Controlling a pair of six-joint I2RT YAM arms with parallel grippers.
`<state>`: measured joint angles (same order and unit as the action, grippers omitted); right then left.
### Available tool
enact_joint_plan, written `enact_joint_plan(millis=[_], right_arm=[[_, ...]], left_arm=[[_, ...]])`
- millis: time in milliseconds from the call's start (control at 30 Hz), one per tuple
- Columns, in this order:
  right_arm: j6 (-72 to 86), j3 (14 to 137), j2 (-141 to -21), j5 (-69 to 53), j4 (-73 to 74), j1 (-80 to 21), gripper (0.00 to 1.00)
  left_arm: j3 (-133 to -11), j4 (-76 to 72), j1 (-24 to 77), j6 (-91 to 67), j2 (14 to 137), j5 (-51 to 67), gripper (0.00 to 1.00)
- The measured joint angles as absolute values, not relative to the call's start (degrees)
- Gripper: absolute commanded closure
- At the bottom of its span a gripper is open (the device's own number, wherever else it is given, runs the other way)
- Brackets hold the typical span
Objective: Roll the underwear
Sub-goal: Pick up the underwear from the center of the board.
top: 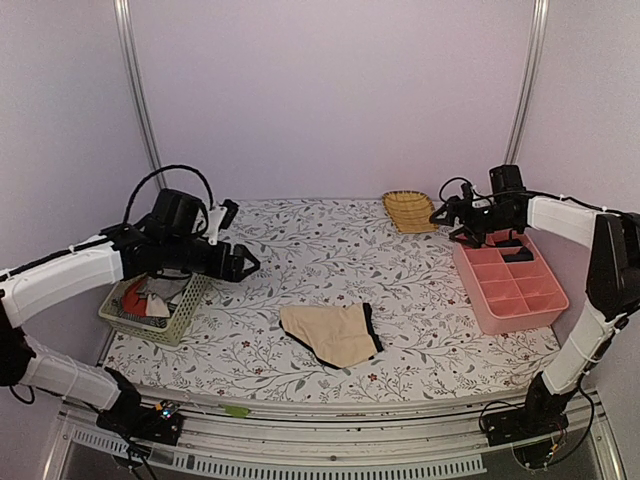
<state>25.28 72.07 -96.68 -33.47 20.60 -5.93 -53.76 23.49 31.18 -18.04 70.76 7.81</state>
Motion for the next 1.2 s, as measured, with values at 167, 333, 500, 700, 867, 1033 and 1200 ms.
enact_joint_plan(millis=[167, 333, 500, 700, 867, 1033, 1200], right_arm=[[25.69, 67.68, -95.33, -36.14, 21.8, -5.93, 0.13], [28.51, 58.81, -89.27, -37.54, 22.55, -5.93, 0.15], [31.79, 53.91, -83.96, -38.52, 22.85, -5.93, 0.15], [33.56, 52.49, -79.44, -38.13, 23.59, -5.93, 0.14], [34.06, 51.46, -76.93, -37.63, 24.27, -5.93, 0.14], [34.74, 50.52, -76.73, -36.73, 24.95, -5.93, 0.14], [34.89, 50.48, -76.73, -36.53, 25.19, -5.93, 0.14]], left_arm=[[-58.87, 22.22, 43.51, -9.26, 82.26, 11.46, 0.35], [-68.95, 21.28, 56.42, -1.37, 97.86, 11.92, 0.47], [-79.68, 20.86, 64.01, 2.96, 108.68, 11.44, 0.6], [-86.43, 19.51, 65.52, 4.49, 117.27, 9.93, 0.72], [-89.27, 21.37, 65.52, 4.56, 123.98, 6.81, 0.71], [-90.32, 22.63, 65.52, 4.51, 126.65, 5.74, 0.67], [-92.01, 23.57, 65.52, 4.6, 127.87, 6.02, 0.66]])
